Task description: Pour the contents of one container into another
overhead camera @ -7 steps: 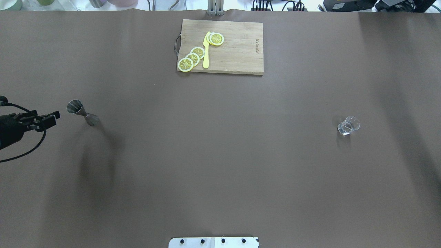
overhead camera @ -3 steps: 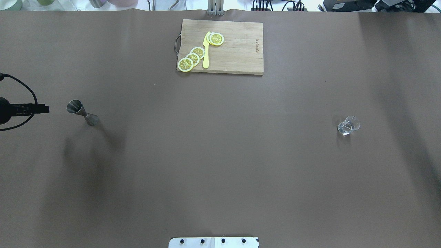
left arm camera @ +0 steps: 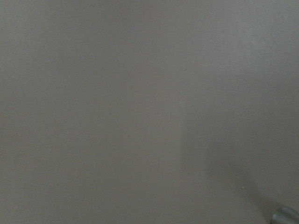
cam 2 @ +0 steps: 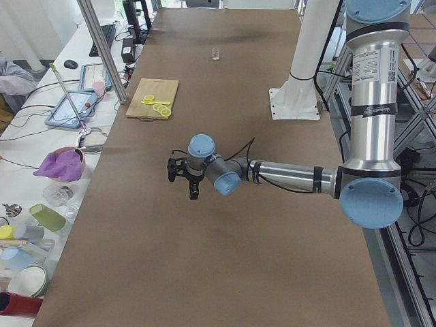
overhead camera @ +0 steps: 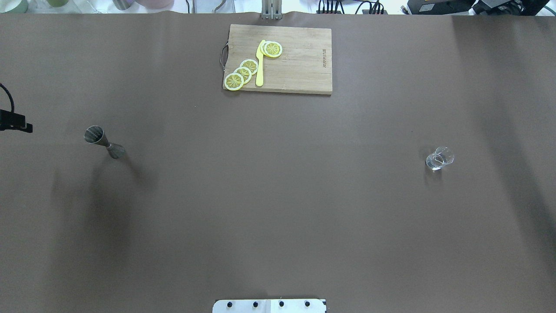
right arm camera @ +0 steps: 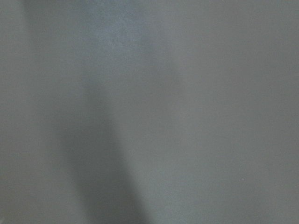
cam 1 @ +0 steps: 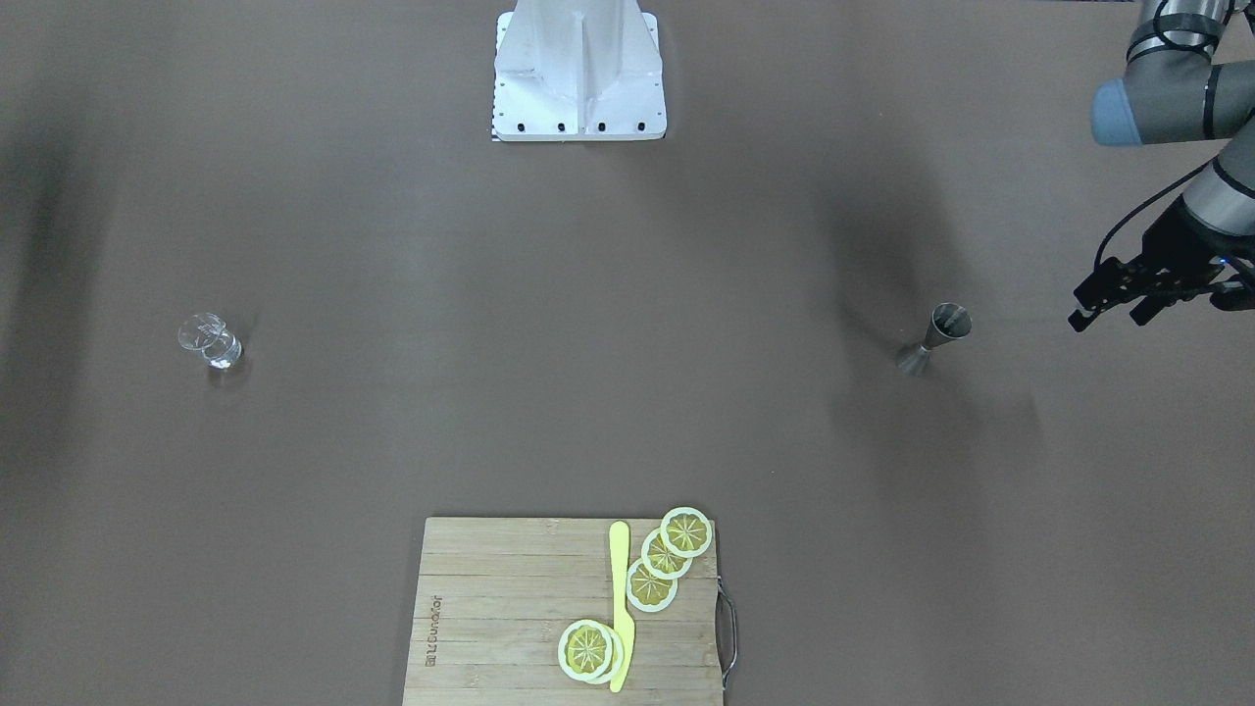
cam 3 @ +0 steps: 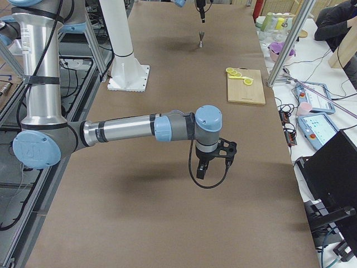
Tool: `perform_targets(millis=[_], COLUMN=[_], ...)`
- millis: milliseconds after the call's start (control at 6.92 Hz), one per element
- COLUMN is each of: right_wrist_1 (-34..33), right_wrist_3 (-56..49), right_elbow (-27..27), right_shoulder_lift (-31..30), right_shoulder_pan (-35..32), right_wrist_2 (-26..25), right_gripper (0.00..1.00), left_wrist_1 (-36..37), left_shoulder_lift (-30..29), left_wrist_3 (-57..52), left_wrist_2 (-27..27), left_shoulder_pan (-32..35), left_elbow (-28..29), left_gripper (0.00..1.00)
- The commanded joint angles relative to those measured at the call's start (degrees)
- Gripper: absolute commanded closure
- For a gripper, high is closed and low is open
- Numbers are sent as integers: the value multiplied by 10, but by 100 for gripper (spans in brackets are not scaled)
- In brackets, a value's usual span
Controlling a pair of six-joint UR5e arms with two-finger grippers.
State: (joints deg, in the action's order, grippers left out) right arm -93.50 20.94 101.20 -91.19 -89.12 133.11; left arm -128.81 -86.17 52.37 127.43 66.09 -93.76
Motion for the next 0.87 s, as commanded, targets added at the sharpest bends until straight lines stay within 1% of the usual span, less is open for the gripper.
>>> perform_targets(millis=[0, 144, 289, 433, 578, 722], right_wrist_1=[6, 6, 6, 6, 6, 6], right_wrist_3=[2, 2, 1, 0, 0, 0], right_elbow=[-1, -1, -1, -1, -1, -2], right_shoulder_lift=[-14, -14, -14, -14, -14, -15], right_shoulder_pan=[-1, 0, 0, 0, 0, 0], right_wrist_2=[6, 6, 5, 5, 5, 6], right_gripper=[0, 0, 0, 0, 0, 0], left_wrist_1=[47, 98, 128, 147, 140, 150], left_shoulder_lift=[9, 17, 22, 24, 38, 46], left_wrist_3=[-76, -209, -323, -417, -450, -510], left_wrist_2=[35, 35, 37, 68, 87, 85], left_shoulder_pan=[49, 59, 89, 119, 145, 148], left_elbow=[16, 13, 16, 34, 36, 42], left_gripper=[2, 2, 2, 2, 2, 2])
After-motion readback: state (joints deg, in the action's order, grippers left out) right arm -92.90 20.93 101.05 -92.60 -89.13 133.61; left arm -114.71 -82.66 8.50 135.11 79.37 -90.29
